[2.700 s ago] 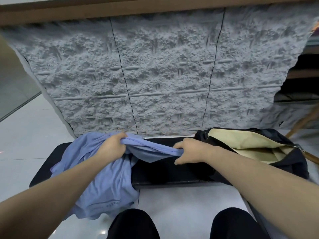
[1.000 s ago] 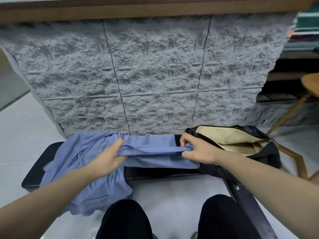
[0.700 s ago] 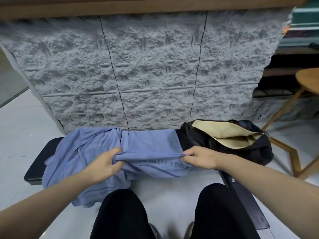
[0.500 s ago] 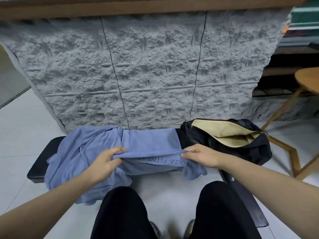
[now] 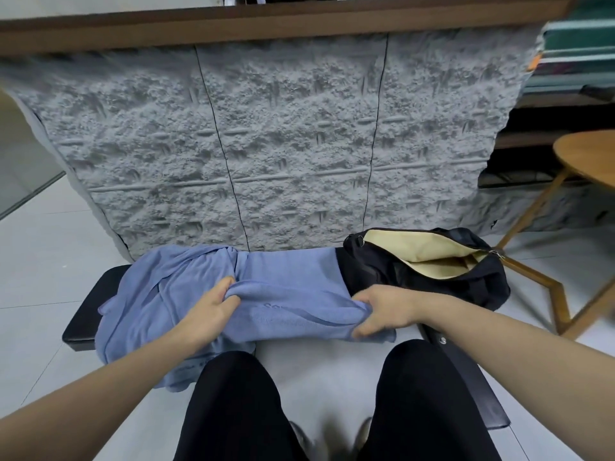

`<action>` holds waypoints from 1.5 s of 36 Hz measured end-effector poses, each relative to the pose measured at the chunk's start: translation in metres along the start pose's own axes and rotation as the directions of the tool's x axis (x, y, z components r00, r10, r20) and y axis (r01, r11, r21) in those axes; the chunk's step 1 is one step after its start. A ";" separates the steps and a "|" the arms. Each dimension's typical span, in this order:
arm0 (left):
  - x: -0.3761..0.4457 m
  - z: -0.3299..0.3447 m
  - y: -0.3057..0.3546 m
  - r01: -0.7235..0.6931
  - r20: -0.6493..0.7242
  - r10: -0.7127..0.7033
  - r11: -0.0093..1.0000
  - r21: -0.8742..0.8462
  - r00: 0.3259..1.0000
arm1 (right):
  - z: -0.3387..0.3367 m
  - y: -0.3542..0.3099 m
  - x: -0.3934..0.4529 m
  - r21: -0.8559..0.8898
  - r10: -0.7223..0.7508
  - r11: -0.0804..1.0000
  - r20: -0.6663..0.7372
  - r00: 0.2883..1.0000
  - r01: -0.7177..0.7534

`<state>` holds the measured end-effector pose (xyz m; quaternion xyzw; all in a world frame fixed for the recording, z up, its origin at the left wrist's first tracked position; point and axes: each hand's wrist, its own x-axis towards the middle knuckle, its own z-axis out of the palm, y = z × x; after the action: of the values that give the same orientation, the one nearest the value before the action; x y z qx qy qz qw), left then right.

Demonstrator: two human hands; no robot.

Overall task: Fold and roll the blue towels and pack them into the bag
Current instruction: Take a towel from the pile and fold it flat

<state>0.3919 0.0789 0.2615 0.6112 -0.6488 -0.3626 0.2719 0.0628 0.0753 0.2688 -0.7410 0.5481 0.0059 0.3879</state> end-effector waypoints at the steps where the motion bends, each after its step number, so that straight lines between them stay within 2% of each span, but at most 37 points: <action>1: -0.001 0.000 0.001 -0.011 0.007 0.011 1.000 0.009 1.000 | 0.000 -0.001 -0.003 -0.021 0.011 1.000 0.026 1.000 -0.011; 4: -0.006 0.002 0.006 -0.041 0.018 0.040 0.999 0.031 0.999 | 0.001 -0.007 -0.013 0.004 0.003 1.000 0.057 0.998 -0.003; 7: -0.011 0.003 0.007 -0.034 0.027 0.033 0.998 0.045 0.999 | 0.002 -0.008 -0.018 0.109 -0.040 0.994 0.085 0.996 0.031; 12: -0.019 0.003 0.001 -0.005 0.035 0.001 0.996 0.093 0.999 | 0.006 -0.005 -0.021 0.238 -0.056 0.969 -0.050 0.997 0.067; 17: -0.024 0.005 -0.002 -0.027 0.027 0.025 0.996 0.082 0.999 | 0.009 0.000 -0.022 0.173 -0.088 0.979 -0.108 0.990 0.106; 32: -0.034 0.011 -0.005 -0.038 0.084 0.031 0.996 0.081 0.996 | 0.014 0.001 -0.029 0.261 0.001 0.965 0.024 1.000 -0.007; 36: -0.031 0.010 -0.005 -0.007 0.076 0.005 0.999 0.032 0.997 | 0.014 0.000 -0.026 0.263 0.024 0.965 -0.007 1.000 -0.021; 41: -0.026 0.018 0.010 0.036 0.019 -0.033 0.977 -0.208 0.999 | 0.009 0.003 -0.015 0.287 0.052 0.957 -0.014 0.999 -0.046; 45: -0.008 0.018 0.008 0.010 -0.132 -0.040 0.975 -0.220 0.990 | 0.002 0.003 0.000 0.322 0.073 0.946 -0.107 0.992 -0.034; 49: 0.017 0.018 -0.007 0.054 -0.129 -0.102 0.942 -0.332 0.986 | -0.006 0.008 0.023 0.276 0.052 0.961 -0.277 0.959 0.027; 51: 0.028 0.018 -0.013 0.060 -0.142 -0.110 0.947 -0.317 0.984 | -0.012 0.011 0.037 0.286 0.067 0.958 -0.329 0.942 0.032; 54: 0.046 0.022 -0.018 0.063 -0.160 -0.108 0.962 -0.267 0.981 | -0.022 0.011 0.057 0.210 0.097 0.978 -0.414 0.905 -0.009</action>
<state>0.3806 0.0363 0.2298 0.6270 -0.5424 -0.4015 0.3892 0.0679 0.0157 0.2531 -0.6659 0.6368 -0.1995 0.3336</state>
